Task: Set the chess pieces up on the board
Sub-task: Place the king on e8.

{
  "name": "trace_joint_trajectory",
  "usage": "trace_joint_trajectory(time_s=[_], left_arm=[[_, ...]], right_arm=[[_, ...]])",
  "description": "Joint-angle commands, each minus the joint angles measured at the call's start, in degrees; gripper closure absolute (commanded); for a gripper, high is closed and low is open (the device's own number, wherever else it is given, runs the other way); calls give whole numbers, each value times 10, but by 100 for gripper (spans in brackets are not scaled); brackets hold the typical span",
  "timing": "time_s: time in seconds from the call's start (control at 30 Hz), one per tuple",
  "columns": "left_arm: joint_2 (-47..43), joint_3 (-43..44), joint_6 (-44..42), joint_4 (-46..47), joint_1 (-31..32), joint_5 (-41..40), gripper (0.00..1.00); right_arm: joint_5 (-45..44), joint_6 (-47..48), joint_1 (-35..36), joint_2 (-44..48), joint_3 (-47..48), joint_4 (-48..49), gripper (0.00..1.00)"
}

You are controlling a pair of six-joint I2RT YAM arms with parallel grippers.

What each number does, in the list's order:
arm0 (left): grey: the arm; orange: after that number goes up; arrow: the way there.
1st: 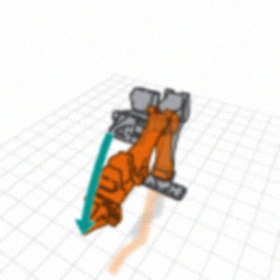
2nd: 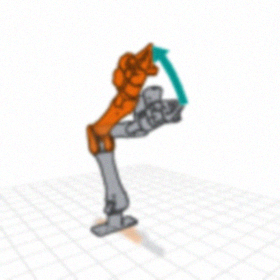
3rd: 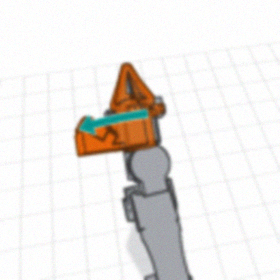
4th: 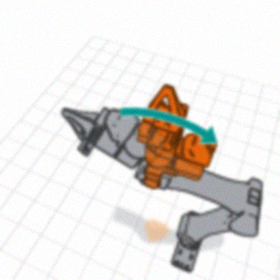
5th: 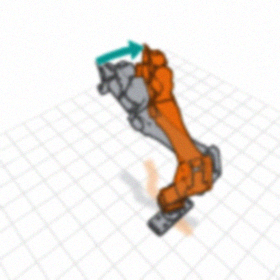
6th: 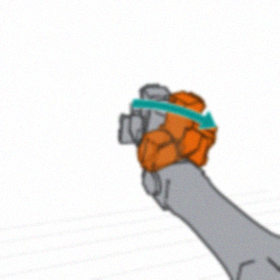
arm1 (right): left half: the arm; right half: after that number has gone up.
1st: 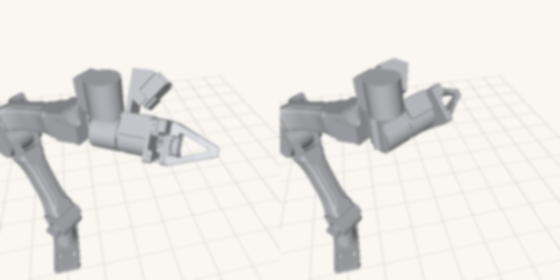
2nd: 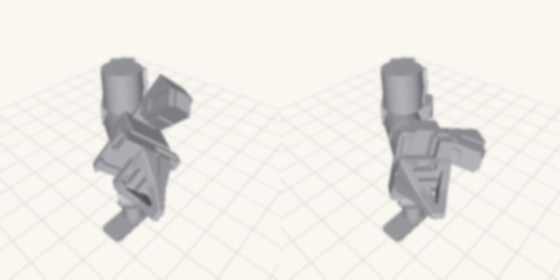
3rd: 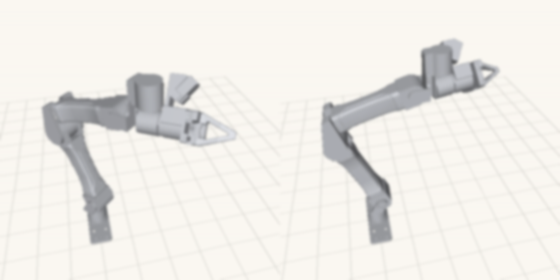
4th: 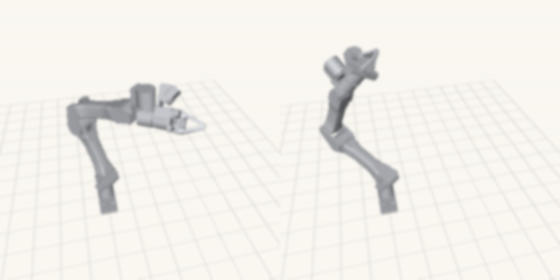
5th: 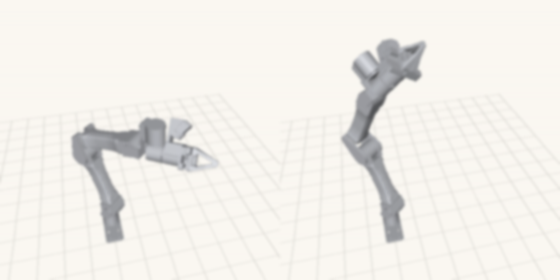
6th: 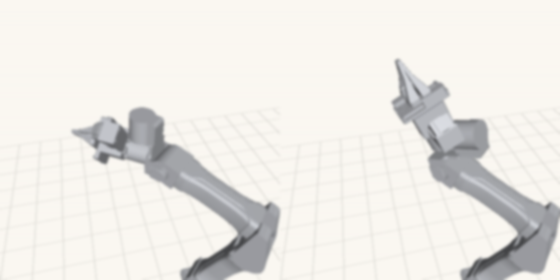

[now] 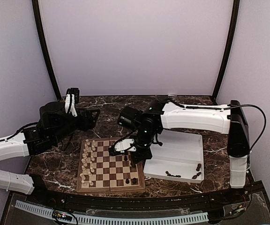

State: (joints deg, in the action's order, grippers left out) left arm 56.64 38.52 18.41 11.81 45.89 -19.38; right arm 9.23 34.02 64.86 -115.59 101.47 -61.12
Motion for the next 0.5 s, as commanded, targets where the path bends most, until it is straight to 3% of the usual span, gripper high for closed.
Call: trace_joint_trajectory(time_s=[0.0, 0.47], left_arm=[[-14, -1, -1, -6, -3, -10, 25], [4, 3, -7, 4, -3, -4, 25]], right_arm=[[-7, -11, 2, -15, 15, 14, 100], [-38, -20, 3, -31, 6, 33, 100]])
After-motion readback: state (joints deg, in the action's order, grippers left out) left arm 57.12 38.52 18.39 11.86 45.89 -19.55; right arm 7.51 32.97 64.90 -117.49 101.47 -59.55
